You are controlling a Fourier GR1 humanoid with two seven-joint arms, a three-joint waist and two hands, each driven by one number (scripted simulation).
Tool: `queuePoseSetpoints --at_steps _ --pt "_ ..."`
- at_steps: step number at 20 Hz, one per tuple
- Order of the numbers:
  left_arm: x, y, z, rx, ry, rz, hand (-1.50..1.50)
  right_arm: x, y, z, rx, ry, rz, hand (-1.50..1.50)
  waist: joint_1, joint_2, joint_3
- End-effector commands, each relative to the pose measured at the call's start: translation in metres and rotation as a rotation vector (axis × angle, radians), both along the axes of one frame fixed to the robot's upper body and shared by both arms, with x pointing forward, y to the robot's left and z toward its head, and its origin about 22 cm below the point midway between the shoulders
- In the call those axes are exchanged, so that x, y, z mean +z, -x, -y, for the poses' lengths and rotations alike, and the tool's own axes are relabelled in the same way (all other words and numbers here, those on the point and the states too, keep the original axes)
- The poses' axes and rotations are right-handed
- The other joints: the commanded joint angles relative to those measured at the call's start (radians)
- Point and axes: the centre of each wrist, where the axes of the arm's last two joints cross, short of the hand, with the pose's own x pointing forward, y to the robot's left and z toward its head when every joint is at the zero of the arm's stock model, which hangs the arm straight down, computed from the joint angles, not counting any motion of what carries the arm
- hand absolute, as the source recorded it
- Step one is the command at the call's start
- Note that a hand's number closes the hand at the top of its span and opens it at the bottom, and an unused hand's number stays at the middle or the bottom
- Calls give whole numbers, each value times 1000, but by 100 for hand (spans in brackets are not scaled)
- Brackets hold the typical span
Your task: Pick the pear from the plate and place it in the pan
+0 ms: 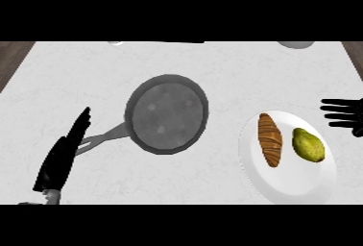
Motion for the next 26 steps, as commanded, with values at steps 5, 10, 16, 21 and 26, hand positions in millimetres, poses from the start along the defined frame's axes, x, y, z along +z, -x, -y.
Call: queuePoseSetpoints --at_steps 5,10,16,21,26 --pt "-8 1 7 6 -8 -3 0 17 -18 -10 235 31 -90 -150 -6 1 -1" --pt "24 -4 -19 7 -4 6 0 -2 -18 -21 226 -16 -98 -150 -4 -1 0" --pt "3 1 -4 22 4 -10 0 -5 -29 -39 332 43 -155 -150 -16 -4 -1" --pt "2 16 14 22 3 7 0 -29 -27 -57 338 57 -196 -150 -17 -6 -1" --pt "12 16 -12 23 7 2 0 -31 -27 -57 365 35 -198 -150 -23 -9 -2"
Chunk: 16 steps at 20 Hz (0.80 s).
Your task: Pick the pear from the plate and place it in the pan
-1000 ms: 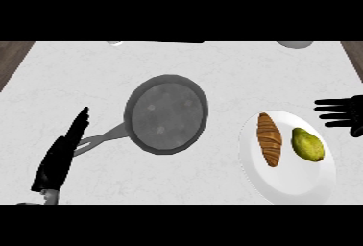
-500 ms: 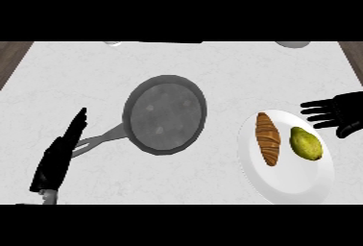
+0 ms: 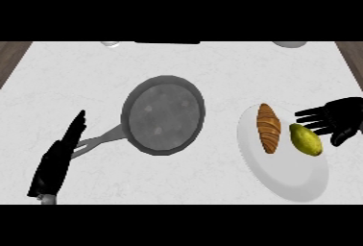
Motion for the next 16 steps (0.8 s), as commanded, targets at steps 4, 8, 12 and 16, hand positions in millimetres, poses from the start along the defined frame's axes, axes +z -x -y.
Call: queuePoseSetpoints --at_steps 4,8,12,16 --pt "-11 4 -15 7 -6 -13 0 -23 2 -20 91 -4 -40 -150 -10 -3 0" --pt "-2 4 -15 19 -1 -16 0 -29 2 -27 69 -1 -44 -150 -9 -4 0" --pt "-3 -9 -3 11 -8 -14 0 -37 6 -31 107 6 -52 -150 -23 -7 -1" --pt "-11 0 -6 26 6 -9 0 -35 2 -35 83 26 -47 -150 -13 -4 -1"
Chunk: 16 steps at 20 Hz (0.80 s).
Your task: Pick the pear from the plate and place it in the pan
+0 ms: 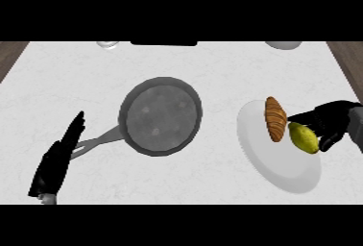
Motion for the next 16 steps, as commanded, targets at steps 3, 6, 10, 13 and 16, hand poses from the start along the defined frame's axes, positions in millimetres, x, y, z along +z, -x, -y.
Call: queuePoseSetpoints --at_steps 3,6,10,13,16 --pt "0 4 0 -13 -19 -8 0 -18 -1 -18 -14 -33 -28 -150 6 12 17" --pt "5 -2 -7 6 -18 3 0 -38 10 -28 -64 -51 -3 150 -4 9 17" --pt "14 -3 3 3 0 4 0 -44 15 -22 -97 -80 -38 150 -3 8 17" --pt "10 -1 -4 3 -7 -4 0 -52 22 -19 -136 -125 -50 150 -5 8 17" --pt "1 -1 -3 5 3 -8 0 -46 16 -23 -133 -111 -35 150 -11 7 16"
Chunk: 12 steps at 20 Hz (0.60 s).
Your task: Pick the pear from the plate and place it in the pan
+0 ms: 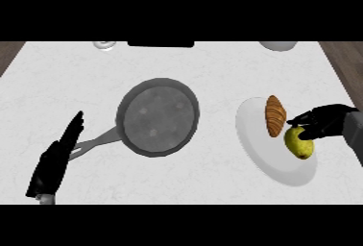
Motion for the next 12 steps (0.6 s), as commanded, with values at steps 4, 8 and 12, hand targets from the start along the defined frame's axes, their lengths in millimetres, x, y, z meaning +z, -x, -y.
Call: queuePoseSetpoints --at_steps 4,8,12 --pt "-5 8 -8 40 -15 -30 0 -24 -6 -57 -104 346 19 150 -35 -19 20" --pt "-8 11 -12 69 -18 -64 0 18 -21 -40 -177 680 105 150 -73 -69 -4" --pt "-10 12 -18 90 -41 -84 0 49 -39 -61 -219 965 267 150 -87 -87 -3"
